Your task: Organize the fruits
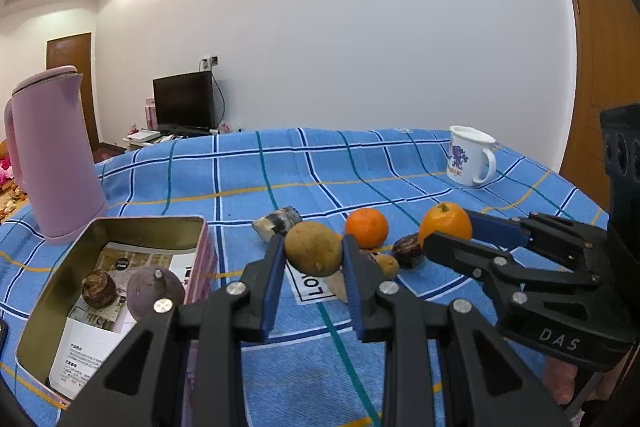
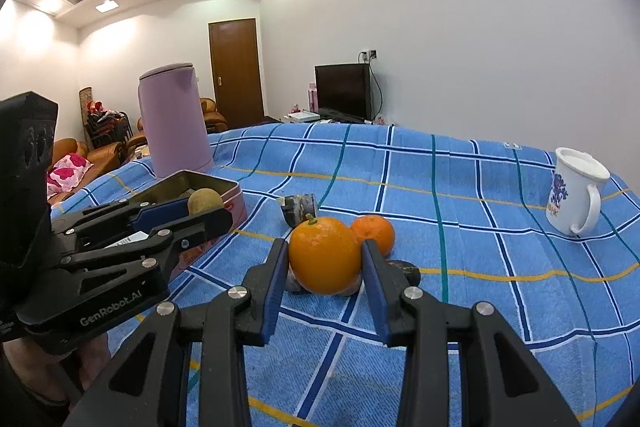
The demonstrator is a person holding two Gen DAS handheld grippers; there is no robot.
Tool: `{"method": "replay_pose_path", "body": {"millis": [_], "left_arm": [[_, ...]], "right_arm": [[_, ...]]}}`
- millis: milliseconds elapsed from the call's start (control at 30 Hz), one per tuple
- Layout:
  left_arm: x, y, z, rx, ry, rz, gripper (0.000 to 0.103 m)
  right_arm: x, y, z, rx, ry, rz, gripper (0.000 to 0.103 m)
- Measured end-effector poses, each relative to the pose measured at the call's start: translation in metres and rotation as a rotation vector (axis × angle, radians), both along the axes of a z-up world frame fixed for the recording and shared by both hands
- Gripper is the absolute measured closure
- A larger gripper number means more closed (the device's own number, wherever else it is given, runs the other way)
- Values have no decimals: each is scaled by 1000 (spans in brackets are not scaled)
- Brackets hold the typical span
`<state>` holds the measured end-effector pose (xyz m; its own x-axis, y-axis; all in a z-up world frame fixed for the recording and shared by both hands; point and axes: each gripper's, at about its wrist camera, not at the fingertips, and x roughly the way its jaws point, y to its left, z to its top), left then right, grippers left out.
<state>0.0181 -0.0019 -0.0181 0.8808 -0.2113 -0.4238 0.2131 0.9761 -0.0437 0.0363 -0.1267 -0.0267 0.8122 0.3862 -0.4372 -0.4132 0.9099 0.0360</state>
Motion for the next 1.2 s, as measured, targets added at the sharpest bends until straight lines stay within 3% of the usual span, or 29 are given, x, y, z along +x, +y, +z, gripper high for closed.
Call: {"method": "replay_pose_path", "body": {"millis": [633,1200], "left_arm": [[-18,3,6,8,-101,59,74],[-16,26,7,-45,-76,100,74]], "right_arm": [[-12,-1,6,19,-70,11,64],[-7,16,4,-8,-67,49,64]]}}
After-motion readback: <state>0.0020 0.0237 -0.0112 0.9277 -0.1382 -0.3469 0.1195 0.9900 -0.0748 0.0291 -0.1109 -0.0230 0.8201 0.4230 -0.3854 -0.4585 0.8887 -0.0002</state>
